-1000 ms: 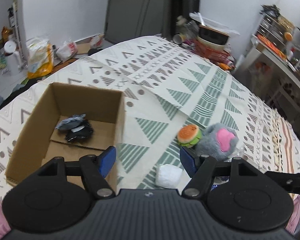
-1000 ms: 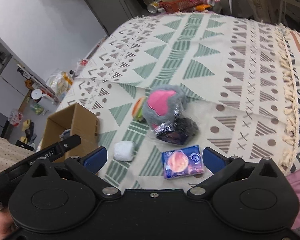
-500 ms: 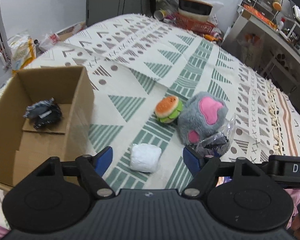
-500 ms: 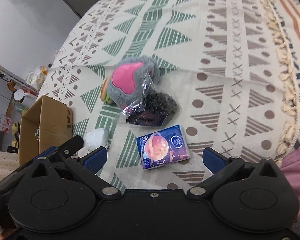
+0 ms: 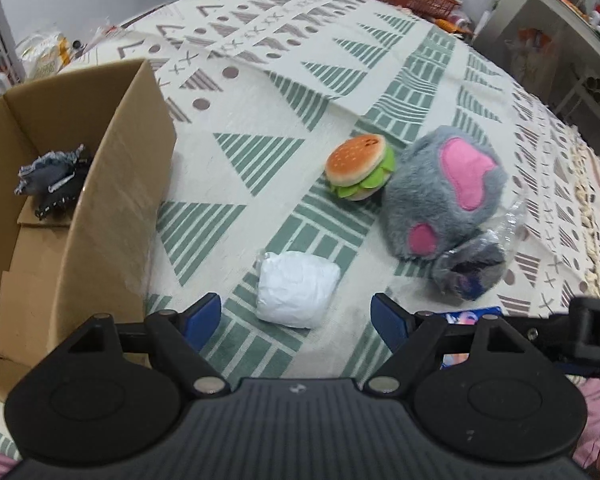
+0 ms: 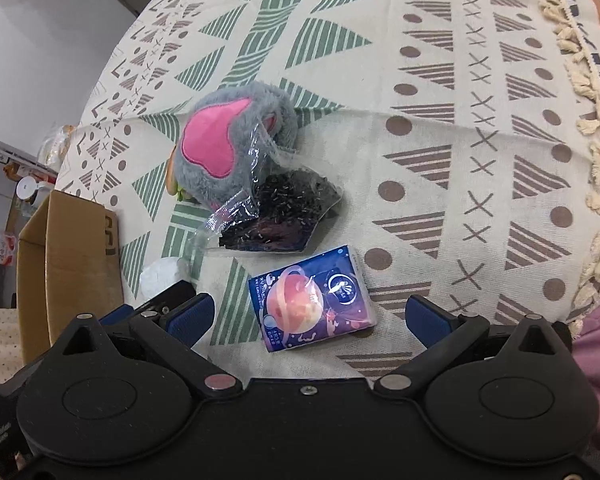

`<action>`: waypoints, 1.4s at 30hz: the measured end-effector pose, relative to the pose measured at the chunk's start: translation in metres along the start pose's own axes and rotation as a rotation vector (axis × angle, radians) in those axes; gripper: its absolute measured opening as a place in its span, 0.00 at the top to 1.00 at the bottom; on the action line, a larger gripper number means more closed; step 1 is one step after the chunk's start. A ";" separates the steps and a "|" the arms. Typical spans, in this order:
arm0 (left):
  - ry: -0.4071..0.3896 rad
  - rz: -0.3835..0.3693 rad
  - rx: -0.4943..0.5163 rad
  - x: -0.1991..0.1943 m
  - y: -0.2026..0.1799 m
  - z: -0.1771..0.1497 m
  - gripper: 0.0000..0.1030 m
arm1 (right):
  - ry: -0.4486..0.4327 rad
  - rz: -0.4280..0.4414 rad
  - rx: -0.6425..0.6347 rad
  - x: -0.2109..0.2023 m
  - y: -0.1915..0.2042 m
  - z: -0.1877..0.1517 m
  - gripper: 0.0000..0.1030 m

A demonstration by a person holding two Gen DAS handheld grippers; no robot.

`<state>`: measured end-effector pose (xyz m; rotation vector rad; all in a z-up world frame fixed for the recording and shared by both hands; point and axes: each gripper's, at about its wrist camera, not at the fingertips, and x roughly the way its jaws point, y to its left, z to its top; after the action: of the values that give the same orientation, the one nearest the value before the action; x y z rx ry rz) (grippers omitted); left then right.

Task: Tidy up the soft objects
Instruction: 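Move both tools back toward the remaining items on the bedspread, then grasp the white wrapped bundle with the left tool while the right tool grasps the blue tissue pack, then carry the white bundle and tissue pack in both tools over the box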

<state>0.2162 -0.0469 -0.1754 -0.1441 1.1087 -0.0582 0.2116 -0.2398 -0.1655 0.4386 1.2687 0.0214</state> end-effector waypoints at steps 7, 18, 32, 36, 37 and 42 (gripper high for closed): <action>-0.007 0.023 0.011 0.011 -0.003 0.002 0.45 | 0.007 -0.039 -0.006 0.014 0.000 0.006 0.00; -0.022 0.013 -0.045 0.005 0.003 0.002 0.61 | 0.018 -0.057 -0.120 0.027 0.016 0.003 0.00; -0.042 0.019 -0.044 -0.012 0.009 -0.006 0.60 | 0.024 -0.107 -0.231 0.037 0.028 -0.005 0.30; -0.066 0.021 -0.044 -0.028 0.008 -0.007 0.60 | -0.007 -0.079 -0.228 0.027 0.028 -0.005 0.31; -0.073 0.025 -0.045 -0.031 0.008 -0.007 0.60 | -0.020 -0.074 -0.232 0.022 0.026 -0.006 0.31; -0.120 0.024 -0.060 -0.059 0.008 -0.006 0.60 | -0.085 -0.044 -0.273 -0.001 0.031 -0.012 0.31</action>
<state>0.1847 -0.0328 -0.1271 -0.1852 0.9929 0.0054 0.2068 -0.2076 -0.1571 0.1745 1.1712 0.1353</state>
